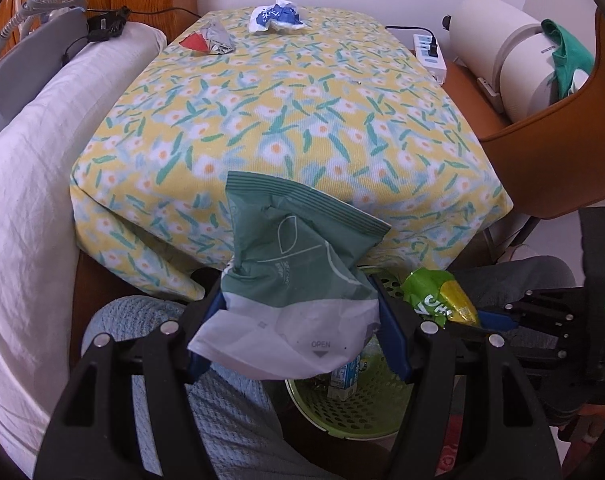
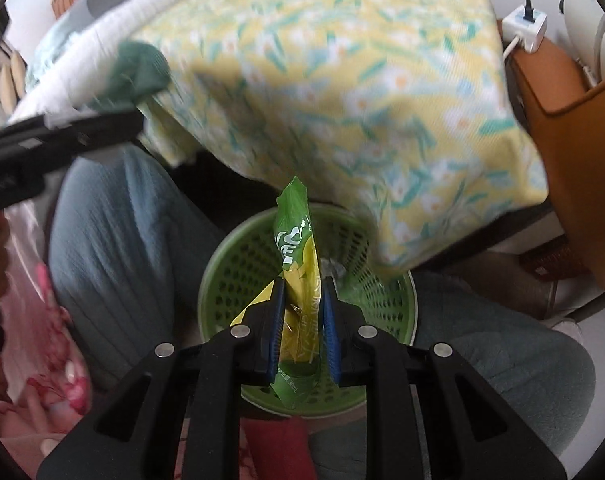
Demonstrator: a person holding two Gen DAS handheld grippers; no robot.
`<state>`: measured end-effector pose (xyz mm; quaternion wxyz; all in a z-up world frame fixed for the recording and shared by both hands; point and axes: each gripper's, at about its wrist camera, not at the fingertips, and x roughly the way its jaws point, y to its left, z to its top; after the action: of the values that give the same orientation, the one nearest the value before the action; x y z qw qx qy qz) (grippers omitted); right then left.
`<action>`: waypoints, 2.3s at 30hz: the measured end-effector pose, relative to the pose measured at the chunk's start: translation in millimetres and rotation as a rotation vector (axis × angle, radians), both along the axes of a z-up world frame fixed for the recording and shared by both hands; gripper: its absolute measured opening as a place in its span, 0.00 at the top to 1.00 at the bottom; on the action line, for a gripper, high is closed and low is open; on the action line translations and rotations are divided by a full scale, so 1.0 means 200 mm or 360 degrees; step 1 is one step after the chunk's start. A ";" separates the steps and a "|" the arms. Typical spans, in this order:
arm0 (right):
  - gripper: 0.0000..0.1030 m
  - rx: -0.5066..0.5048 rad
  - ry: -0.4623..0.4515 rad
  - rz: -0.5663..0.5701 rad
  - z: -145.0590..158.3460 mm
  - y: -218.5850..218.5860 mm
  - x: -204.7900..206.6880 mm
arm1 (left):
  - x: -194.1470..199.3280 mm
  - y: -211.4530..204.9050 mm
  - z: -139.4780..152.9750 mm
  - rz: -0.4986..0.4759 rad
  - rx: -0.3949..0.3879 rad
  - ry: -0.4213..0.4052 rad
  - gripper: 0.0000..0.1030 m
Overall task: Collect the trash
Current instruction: 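Lower both tools over the wastebasket and open them to drop both bags, then grasp the red and silver foil wrappers with the left tool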
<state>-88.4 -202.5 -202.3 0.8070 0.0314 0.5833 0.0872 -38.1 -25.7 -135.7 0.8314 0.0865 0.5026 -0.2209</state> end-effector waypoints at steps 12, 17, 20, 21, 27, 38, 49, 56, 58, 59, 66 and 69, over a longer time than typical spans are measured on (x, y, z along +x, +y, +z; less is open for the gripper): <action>0.39 -0.0010 -0.0026 -0.0099 0.01 -0.06 0.03 | -0.01 -0.01 -0.03 -0.0028 0.0005 0.0024 0.38; 0.27 -0.0026 -0.0078 -0.0163 0.06 -0.11 0.04 | -0.05 -0.05 -0.06 -0.0084 0.0007 0.0071 0.38; 0.25 -0.0028 -0.0100 -0.0197 0.08 -0.14 0.04 | -0.08 -0.08 -0.09 -0.0135 0.0021 0.0116 0.38; 0.25 -0.0030 -0.0102 -0.0203 0.08 -0.16 0.03 | -0.09 -0.09 -0.11 -0.0158 0.0032 0.0132 0.38; 0.23 -0.0040 -0.0099 -0.0243 0.08 -0.20 0.03 | -0.14 -0.15 -0.17 -0.0237 0.0059 0.0195 0.37; 0.23 -0.0040 -0.0091 -0.0277 0.07 -0.24 0.03 | -0.15 -0.16 -0.20 -0.0263 0.0052 0.0235 0.22; 0.18 -0.0035 -0.0100 -0.0310 0.08 -0.26 0.03 | -0.13 -0.13 -0.17 -0.0230 0.0034 0.0221 0.11; 0.18 -0.0026 -0.0128 -0.0331 0.13 -0.26 0.04 | -0.07 -0.08 -0.12 -0.0143 0.0055 0.0141 0.11; 0.17 -0.0013 -0.0160 -0.0325 0.17 -0.26 0.06 | -0.03 -0.05 -0.08 -0.0111 0.0039 0.0098 0.11; 0.13 -0.0009 -0.0183 -0.0322 0.19 -0.25 0.07 | -0.01 -0.04 -0.06 -0.0096 0.0030 0.0077 0.10; 0.11 0.0016 -0.0398 -0.0330 0.41 -0.27 0.30 | 0.27 0.07 0.10 0.0046 0.0053 -0.0133 0.08; 0.11 0.0014 -0.0478 -0.0337 0.49 -0.28 0.48 | 0.44 0.10 0.18 0.0115 0.0026 -0.0191 0.08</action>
<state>6.8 -258.2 -103.4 0.8896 0.0827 0.4491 0.0078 50.0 -6.2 -100.2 0.8667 0.0880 0.4565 -0.1810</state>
